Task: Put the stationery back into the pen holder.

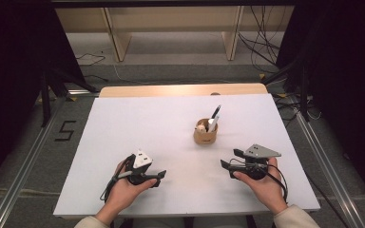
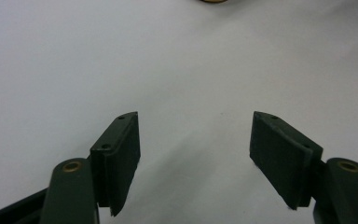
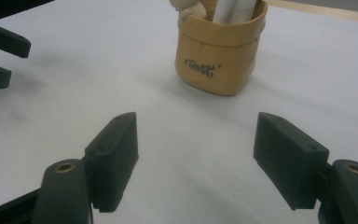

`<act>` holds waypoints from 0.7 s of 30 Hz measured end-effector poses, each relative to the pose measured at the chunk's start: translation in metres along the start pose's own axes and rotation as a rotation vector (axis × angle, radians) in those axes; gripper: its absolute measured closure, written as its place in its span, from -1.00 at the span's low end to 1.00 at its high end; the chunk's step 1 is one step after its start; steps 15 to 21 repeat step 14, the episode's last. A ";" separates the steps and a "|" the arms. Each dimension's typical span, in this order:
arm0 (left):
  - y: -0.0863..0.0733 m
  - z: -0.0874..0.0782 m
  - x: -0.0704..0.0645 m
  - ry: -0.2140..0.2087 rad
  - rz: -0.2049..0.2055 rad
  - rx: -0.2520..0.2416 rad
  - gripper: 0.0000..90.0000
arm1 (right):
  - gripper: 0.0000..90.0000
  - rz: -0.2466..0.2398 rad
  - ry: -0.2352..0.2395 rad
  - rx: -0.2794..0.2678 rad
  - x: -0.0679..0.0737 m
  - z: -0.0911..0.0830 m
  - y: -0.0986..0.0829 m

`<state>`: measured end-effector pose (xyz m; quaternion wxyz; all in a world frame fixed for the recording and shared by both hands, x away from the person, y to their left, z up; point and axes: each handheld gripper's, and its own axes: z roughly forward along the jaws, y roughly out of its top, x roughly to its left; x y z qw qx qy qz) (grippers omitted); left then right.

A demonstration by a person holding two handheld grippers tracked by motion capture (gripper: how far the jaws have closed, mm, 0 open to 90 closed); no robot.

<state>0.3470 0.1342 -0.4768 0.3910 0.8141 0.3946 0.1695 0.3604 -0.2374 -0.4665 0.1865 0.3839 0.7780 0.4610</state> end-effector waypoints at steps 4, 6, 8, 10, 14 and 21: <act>0.000 0.000 0.000 -0.002 0.002 0.004 -0.26 | -0.32 0.001 0.000 -0.002 -0.001 0.000 -0.001; -0.001 0.001 0.000 -0.002 0.001 0.006 -0.26 | -0.32 0.001 0.001 -0.003 -0.001 0.000 -0.002; -0.001 0.001 0.001 -0.003 -0.002 0.006 -0.26 | -0.32 0.005 0.002 0.002 0.000 0.000 -0.002; -0.001 0.001 0.001 -0.004 0.002 0.012 -0.26 | -0.32 0.003 0.005 0.005 -0.001 0.001 -0.003; -0.002 0.002 0.001 -0.005 0.002 0.012 -0.27 | -0.33 0.003 0.006 0.012 -0.001 0.002 -0.004; -0.002 0.002 0.001 -0.005 0.002 0.012 -0.27 | -0.33 0.003 0.006 0.012 -0.001 0.002 -0.004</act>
